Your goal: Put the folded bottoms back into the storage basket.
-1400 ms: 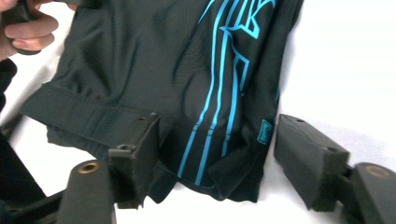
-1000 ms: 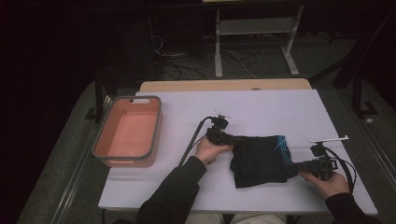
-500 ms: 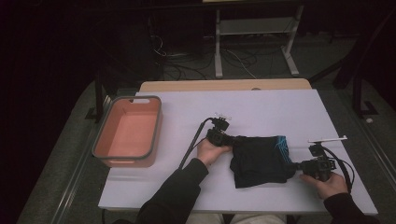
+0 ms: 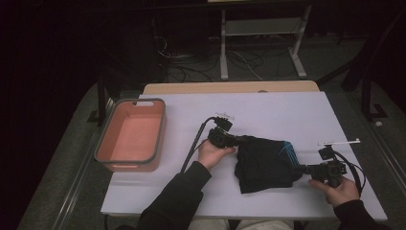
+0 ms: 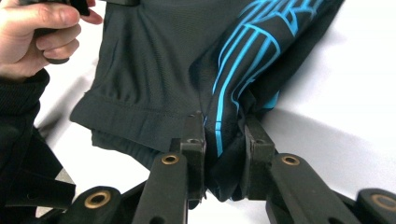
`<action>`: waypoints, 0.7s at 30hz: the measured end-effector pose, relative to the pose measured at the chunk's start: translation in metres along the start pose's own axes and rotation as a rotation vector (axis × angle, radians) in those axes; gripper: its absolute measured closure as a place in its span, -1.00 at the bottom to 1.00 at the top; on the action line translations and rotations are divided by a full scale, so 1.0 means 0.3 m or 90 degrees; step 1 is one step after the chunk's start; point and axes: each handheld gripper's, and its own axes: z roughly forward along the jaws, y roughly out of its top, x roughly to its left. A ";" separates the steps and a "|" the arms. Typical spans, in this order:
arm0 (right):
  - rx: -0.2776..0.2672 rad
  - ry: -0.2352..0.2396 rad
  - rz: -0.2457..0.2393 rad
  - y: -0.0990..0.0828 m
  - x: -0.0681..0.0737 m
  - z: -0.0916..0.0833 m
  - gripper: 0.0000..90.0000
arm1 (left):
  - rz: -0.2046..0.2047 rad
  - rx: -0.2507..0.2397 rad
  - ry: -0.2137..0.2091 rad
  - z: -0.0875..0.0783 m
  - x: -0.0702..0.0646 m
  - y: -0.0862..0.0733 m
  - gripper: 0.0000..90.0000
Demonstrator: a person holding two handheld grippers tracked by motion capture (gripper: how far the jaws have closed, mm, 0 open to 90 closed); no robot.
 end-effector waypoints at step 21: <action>-0.050 0.036 -0.063 0.002 0.068 -0.018 0.63 | 0.022 -0.048 -0.016 -0.142 -0.043 0.031 0.73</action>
